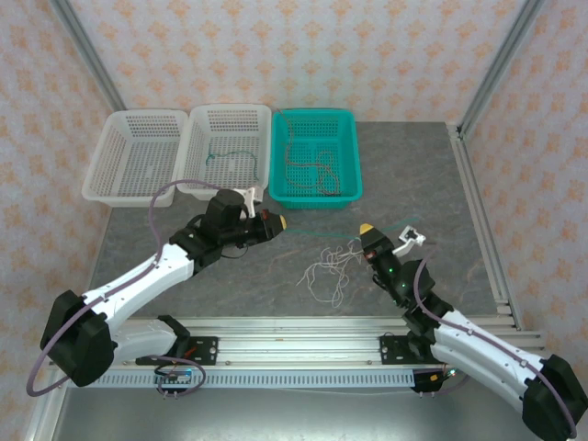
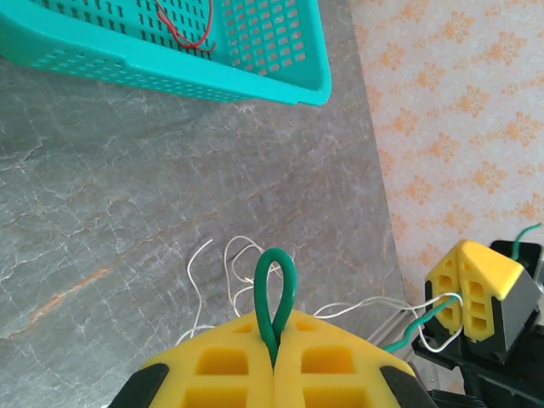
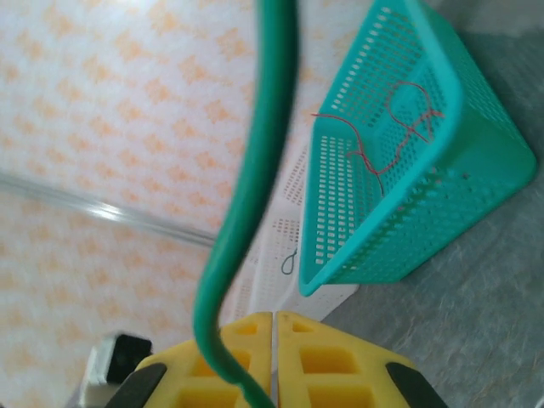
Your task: Untangle the cables
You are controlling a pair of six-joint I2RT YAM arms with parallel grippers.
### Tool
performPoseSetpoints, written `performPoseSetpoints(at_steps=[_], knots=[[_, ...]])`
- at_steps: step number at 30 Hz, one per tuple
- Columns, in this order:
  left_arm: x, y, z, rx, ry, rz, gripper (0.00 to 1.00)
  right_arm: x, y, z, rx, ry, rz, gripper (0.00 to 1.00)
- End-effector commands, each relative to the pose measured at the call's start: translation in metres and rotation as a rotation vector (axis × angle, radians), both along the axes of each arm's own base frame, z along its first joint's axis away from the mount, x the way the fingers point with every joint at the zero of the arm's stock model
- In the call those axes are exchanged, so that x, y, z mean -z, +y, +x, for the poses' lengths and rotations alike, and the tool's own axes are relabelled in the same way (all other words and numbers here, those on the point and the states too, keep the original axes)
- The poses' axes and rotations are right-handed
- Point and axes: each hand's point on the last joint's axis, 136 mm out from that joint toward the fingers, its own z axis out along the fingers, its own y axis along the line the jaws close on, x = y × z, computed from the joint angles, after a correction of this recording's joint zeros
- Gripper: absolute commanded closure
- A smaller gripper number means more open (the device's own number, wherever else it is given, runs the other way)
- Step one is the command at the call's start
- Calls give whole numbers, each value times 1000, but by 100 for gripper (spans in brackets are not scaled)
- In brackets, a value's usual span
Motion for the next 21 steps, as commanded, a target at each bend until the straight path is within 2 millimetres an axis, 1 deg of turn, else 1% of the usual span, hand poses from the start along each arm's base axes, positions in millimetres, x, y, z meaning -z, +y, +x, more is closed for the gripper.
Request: performPoseSetpoints(at_steps=[1,3,5,6,7,8,10,11,12,14,16,18,19,21], knots=[[31,74,17,-293,21,192,100,37,-81,10,428,147,216,94],[29,74,15,-285,8,175,100,41,-88,8,456,141,279,100],[24,67,15,-250,-5,154,100,36,-85,9,437,124,250,100],[23,67,15,-246,-3,156,100,37,-84,9,429,137,239,100],[24,67,15,-244,-2,162,100,39,-82,8,421,151,230,98],[24,67,16,-244,-3,165,100,41,-82,8,418,158,233,93],[23,68,17,-254,-9,167,100,44,-84,7,432,173,262,76],[22,67,18,-252,-13,156,100,44,-84,7,432,171,267,76],[20,64,19,-245,-17,141,100,40,-82,8,420,160,254,78],[16,58,20,-225,-24,117,100,21,-70,10,348,105,143,80],[10,53,21,-203,-36,113,100,7,-55,11,264,86,-4,76],[4,51,21,-186,-49,120,100,6,-43,11,198,94,-131,72],[1,51,21,-178,-56,128,100,6,-37,10,162,92,-192,67],[-8,55,19,-170,-79,171,100,13,-35,10,139,127,-280,54]])
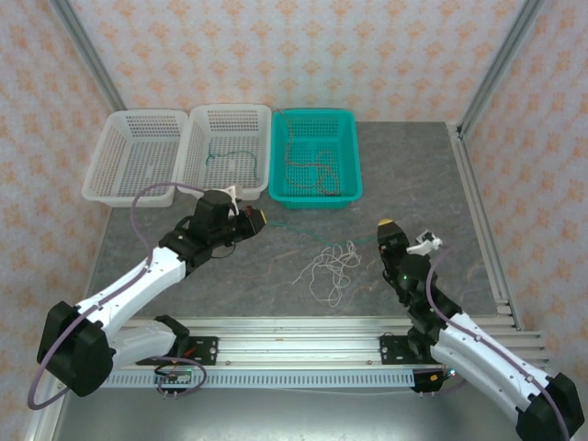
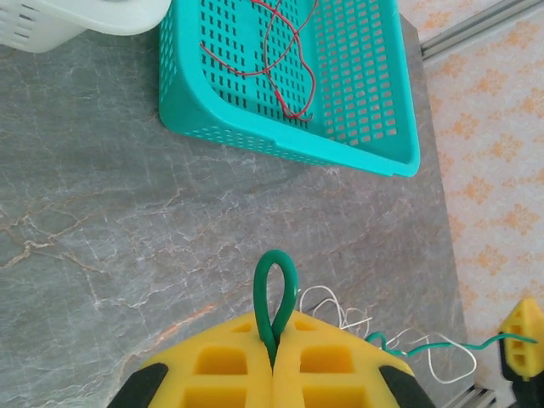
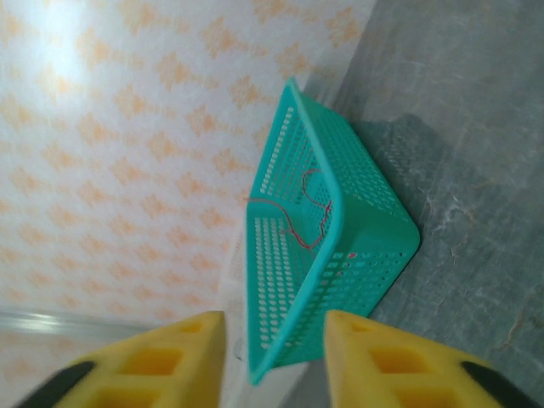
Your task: Untangle the cables
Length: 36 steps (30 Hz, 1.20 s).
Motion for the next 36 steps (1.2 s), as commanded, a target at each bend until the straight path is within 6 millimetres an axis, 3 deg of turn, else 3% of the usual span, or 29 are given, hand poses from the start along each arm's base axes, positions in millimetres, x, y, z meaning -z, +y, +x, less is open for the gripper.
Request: performPoseSetpoints(at_steps=[1,3,5,7,10,13,15,19,22,25,31,33,36], knots=[[-27,10,1,11,-72,97,100,13,5,-4,-73,80,-243,44],[-42,25,-2,-2,-101,192,100,29,-14,-7,10,171,-309,28],[-62,50,-7,-47,-135,315,100,38,-33,-11,82,230,-385,24],[-82,67,-13,-69,-162,389,100,32,-30,-9,59,217,-452,18],[-110,78,-20,-47,-188,444,100,24,-19,-3,-6,217,-547,17],[-132,89,-24,-40,-178,517,100,18,0,6,-107,221,-635,17],[-147,97,-23,-44,-182,582,100,13,25,11,-231,189,-673,17],[-173,103,-20,-59,-219,630,100,-10,114,3,-652,-50,-614,18],[-197,116,-19,-123,-265,665,100,-3,142,-1,-759,-67,-679,18],[-228,145,-16,-250,-310,737,100,11,148,4,-769,-7,-741,18],[-281,175,17,-387,-384,664,100,10,145,12,-704,-18,-710,17],[-282,180,43,-396,-379,639,100,7,142,13,-683,-24,-708,17],[-268,193,89,-415,-335,616,100,2,138,10,-673,-34,-709,17]])
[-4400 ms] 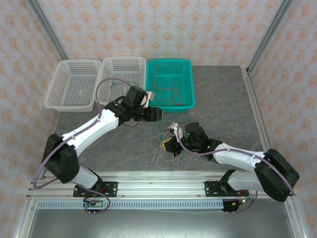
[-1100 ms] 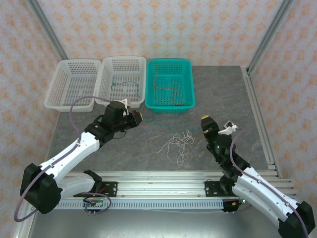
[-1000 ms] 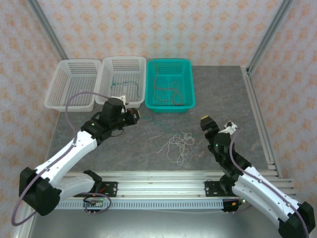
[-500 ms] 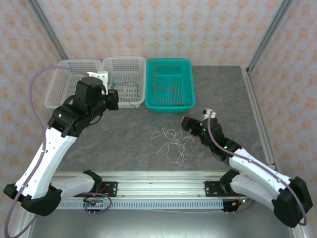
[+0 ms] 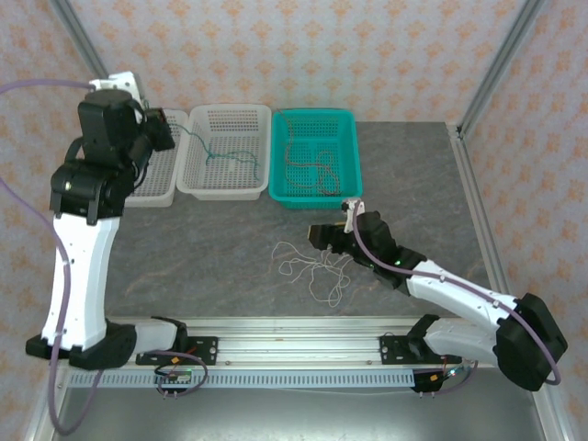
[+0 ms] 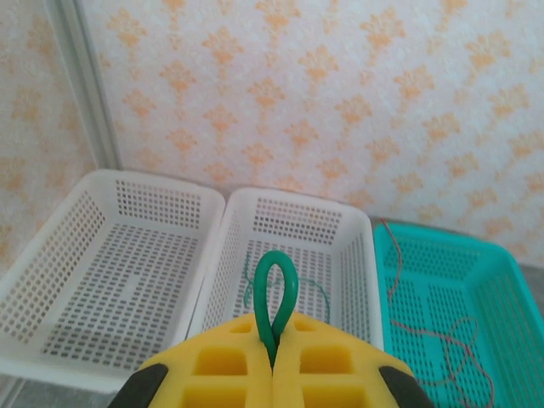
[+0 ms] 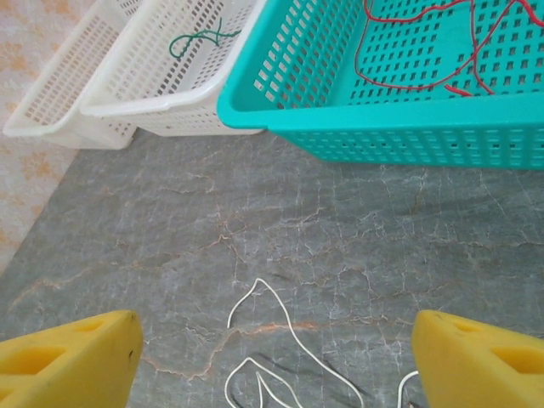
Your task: Untangle the cables
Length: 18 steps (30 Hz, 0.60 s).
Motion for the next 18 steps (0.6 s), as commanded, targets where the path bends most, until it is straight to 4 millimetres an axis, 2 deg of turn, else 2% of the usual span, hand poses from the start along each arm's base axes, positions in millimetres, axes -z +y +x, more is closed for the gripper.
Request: performPoseSetpoints(at_steps=[1,3,6,9,11,15,18], knots=[[26,8,62,13,50,-10,100,-18,-6,1,21,-68,26,17],[37,14,92,51,64,-10,100,-20,-10,-3,28,-70,30,16],[62,12,135,154,131,27,100,-22,-19,-8,47,-83,43,16],[104,9,169,216,239,67,100,-25,-24,-11,62,-98,57,16],[139,-2,190,297,300,54,100,-28,-26,-12,64,-102,54,15],[196,-41,204,540,403,-45,100,-32,-25,-10,62,-105,44,15],[246,-46,213,544,507,-72,100,-31,-22,-8,57,-95,39,15]])
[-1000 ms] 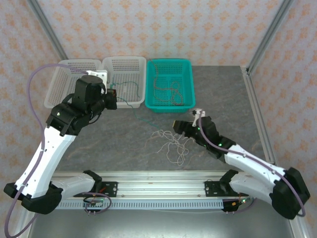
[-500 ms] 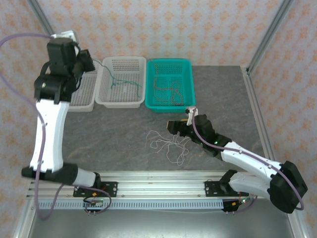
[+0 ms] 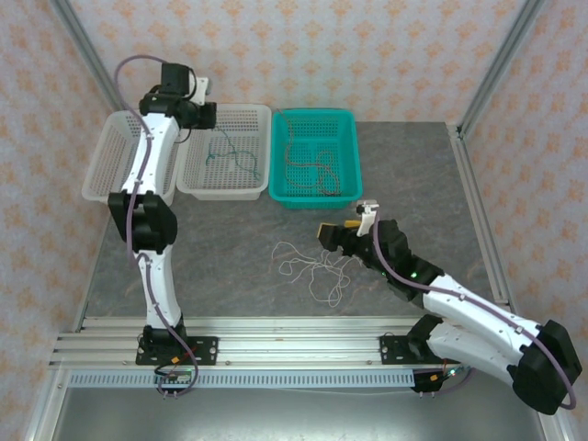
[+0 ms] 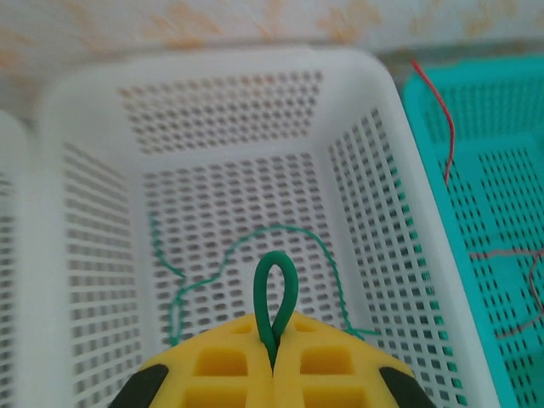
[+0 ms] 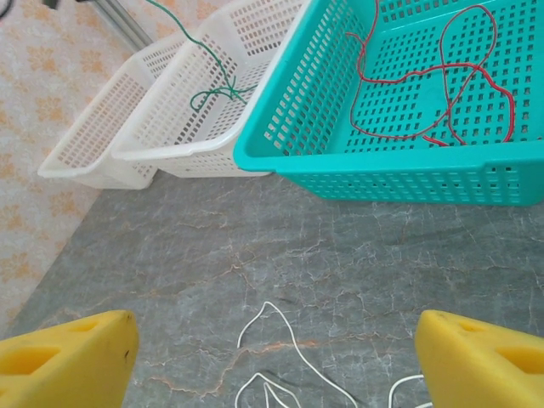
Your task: Untangle the cables
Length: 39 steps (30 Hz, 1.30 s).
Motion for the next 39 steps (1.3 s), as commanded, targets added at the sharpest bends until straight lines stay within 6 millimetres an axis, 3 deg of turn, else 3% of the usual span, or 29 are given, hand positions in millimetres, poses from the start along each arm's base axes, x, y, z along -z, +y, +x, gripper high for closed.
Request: performPoseSetpoints(at_steps=[1,6,8,11,14,17,20,22,25,28,31,34,39], knots=[[30,-21,-4,101,88,-16,100,-6,1,5,13,-6,-13,15],[80,-17,19,22,156,131,97,-8,4,8,8,1,-27,15],[87,-15,27,-5,147,204,84,-10,3,7,10,1,-35,15],[84,-4,37,-87,113,276,55,-11,1,8,23,-2,-27,15],[63,9,36,-169,76,323,24,-11,2,8,23,-1,-19,15],[23,28,24,-278,27,388,4,-13,4,10,22,0,-6,15],[-34,50,5,-396,-58,446,0,-13,8,10,11,7,7,15],[-73,51,-12,-421,-118,419,0,-13,9,11,7,8,11,15],[-114,23,-39,-368,-184,202,0,-13,6,13,26,2,3,15],[-143,-29,-78,-263,-245,-77,1,-4,-3,16,69,7,-43,15],[-148,-87,-123,-152,-296,-261,2,11,-8,15,74,39,-116,15],[-128,-134,-171,-44,-294,-321,3,28,-5,9,24,89,-187,15],[-53,-170,-238,73,-214,-210,0,48,8,-1,-80,158,-236,15]])
